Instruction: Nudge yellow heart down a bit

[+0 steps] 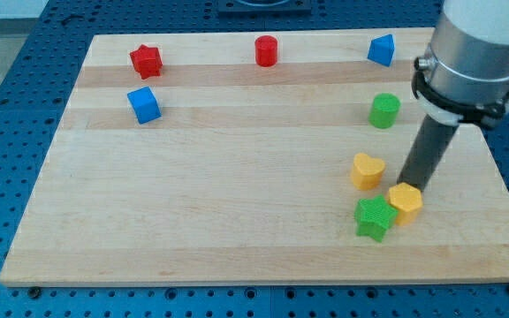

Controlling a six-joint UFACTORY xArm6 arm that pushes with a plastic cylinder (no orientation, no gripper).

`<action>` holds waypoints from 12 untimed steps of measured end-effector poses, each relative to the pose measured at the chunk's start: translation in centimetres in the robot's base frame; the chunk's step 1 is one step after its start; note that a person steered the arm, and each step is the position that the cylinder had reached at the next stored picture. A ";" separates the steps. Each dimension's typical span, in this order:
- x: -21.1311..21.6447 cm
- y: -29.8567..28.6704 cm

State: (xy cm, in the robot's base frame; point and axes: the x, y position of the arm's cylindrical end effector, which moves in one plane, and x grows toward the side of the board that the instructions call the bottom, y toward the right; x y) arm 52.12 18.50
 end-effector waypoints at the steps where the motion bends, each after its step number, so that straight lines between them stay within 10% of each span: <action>1: 2.3 4.5; 7: -0.6 5.7; 12: -4.8 -6.0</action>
